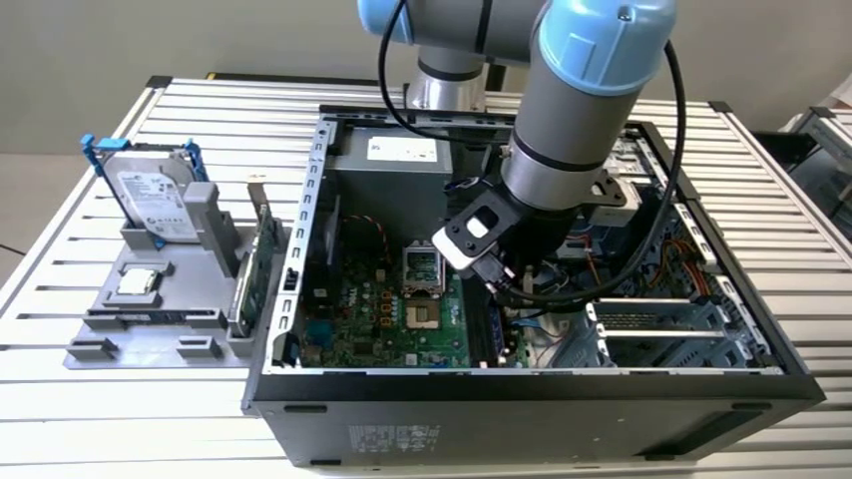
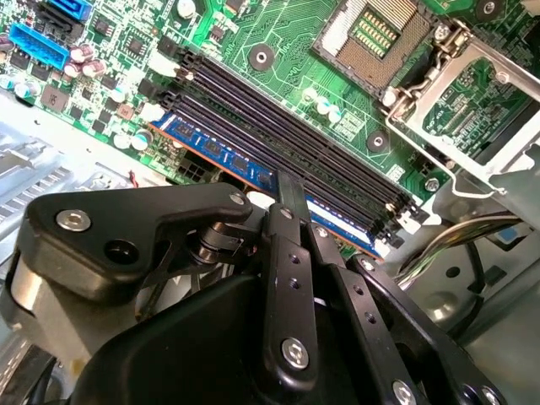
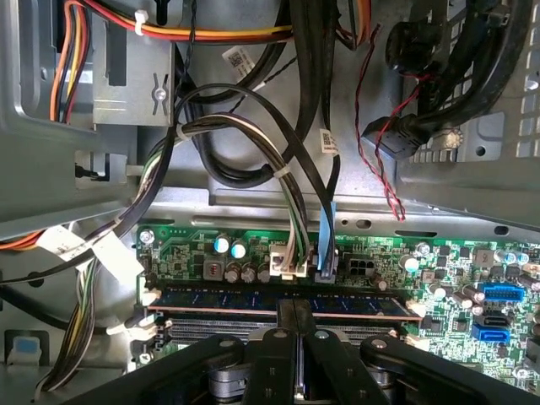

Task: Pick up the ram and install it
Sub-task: 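Press down the ram until it locks into place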

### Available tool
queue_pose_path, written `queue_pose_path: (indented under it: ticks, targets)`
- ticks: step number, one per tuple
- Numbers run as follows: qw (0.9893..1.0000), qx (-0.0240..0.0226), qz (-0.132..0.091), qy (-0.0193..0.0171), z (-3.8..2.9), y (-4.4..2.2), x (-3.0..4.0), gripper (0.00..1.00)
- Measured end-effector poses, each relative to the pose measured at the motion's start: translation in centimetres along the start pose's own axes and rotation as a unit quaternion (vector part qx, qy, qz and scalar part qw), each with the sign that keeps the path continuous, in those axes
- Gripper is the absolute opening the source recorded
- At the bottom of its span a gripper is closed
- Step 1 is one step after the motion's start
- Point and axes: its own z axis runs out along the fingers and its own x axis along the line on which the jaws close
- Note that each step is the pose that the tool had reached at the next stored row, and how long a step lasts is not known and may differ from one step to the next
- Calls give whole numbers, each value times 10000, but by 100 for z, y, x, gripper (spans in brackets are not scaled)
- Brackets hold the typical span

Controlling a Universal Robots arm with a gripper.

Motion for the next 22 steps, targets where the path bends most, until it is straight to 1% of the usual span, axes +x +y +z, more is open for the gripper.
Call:
queue_pose_path:
  ticks: [22]
  targets:
    - [10000, 1, 0, -2, 1, 1, 1, 0]
